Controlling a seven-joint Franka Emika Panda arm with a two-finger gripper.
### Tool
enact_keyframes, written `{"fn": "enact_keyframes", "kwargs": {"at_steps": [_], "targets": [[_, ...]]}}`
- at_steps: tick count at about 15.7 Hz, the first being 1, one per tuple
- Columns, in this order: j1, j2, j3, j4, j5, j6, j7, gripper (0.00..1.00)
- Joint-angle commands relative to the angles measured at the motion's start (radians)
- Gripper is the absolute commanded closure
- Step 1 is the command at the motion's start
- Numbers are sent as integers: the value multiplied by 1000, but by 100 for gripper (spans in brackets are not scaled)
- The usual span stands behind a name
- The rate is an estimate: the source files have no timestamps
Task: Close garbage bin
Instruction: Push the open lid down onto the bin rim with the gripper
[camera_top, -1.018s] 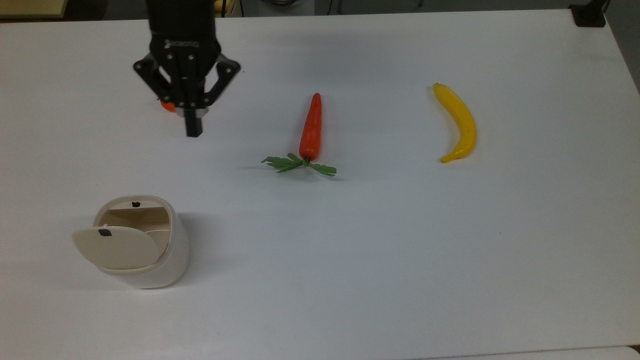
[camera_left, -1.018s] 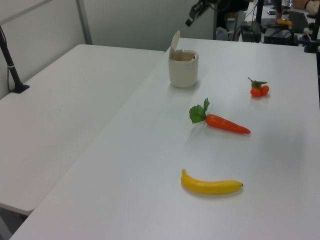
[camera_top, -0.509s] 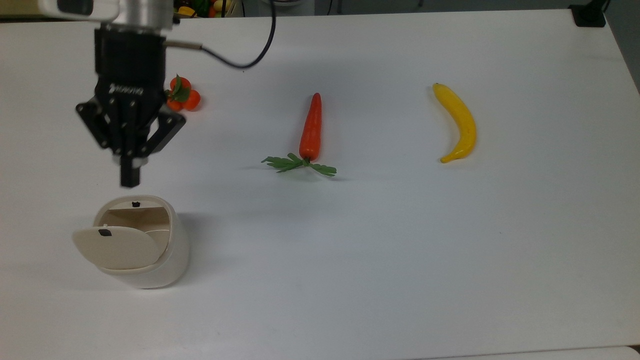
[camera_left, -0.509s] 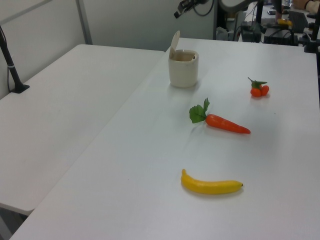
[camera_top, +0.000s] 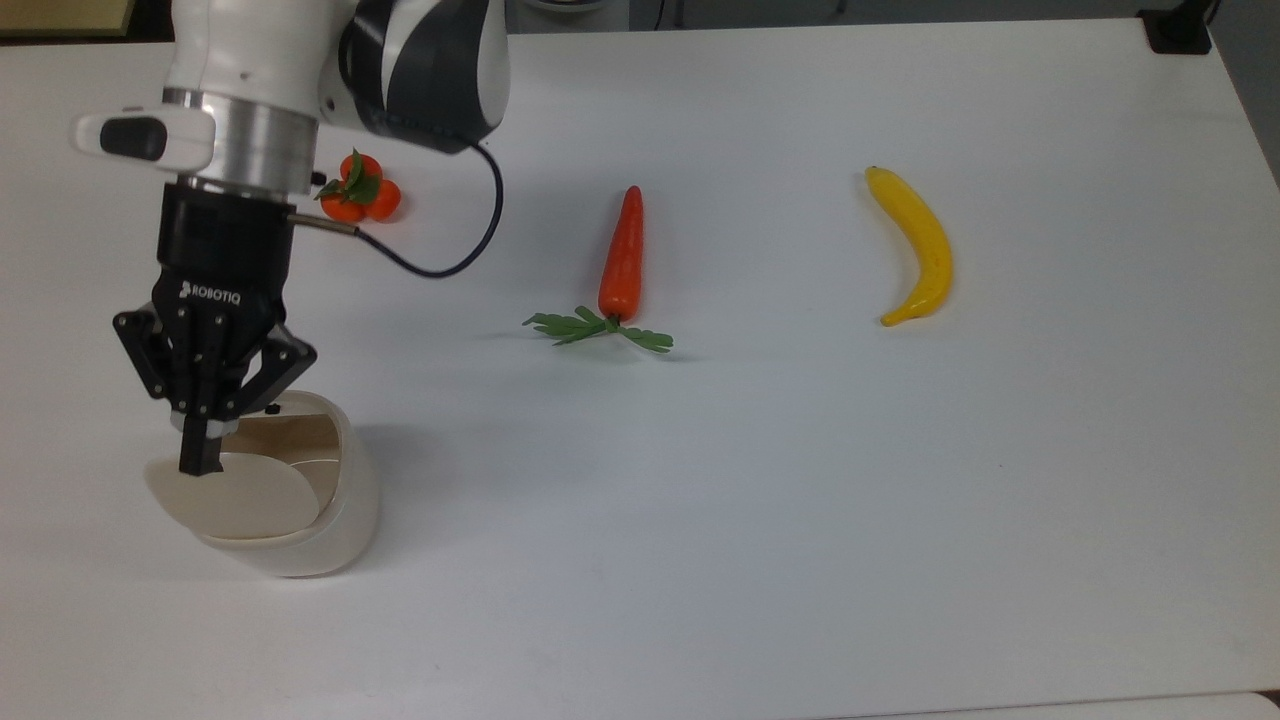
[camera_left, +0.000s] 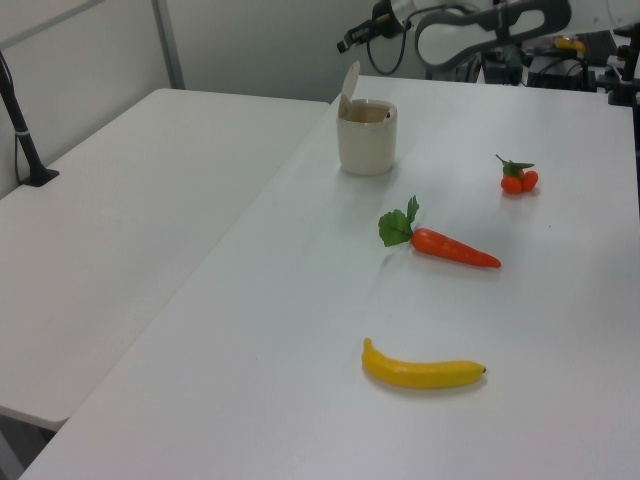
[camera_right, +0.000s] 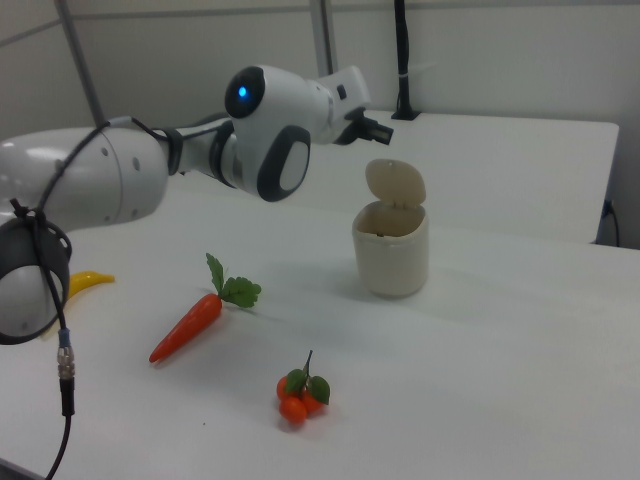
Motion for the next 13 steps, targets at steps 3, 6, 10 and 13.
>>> {"fn": "enact_keyframes", "kwargs": {"at_steps": [3, 6, 10, 13], "targets": [[-14, 69, -8, 43, 1, 84, 11, 100], [-17, 72, -8, 34, -6, 84, 8, 100], [-27, 49, -5, -6, -10, 82, 10, 100], [-30, -25, 3, -109, -30, 81, 7, 100]]}}
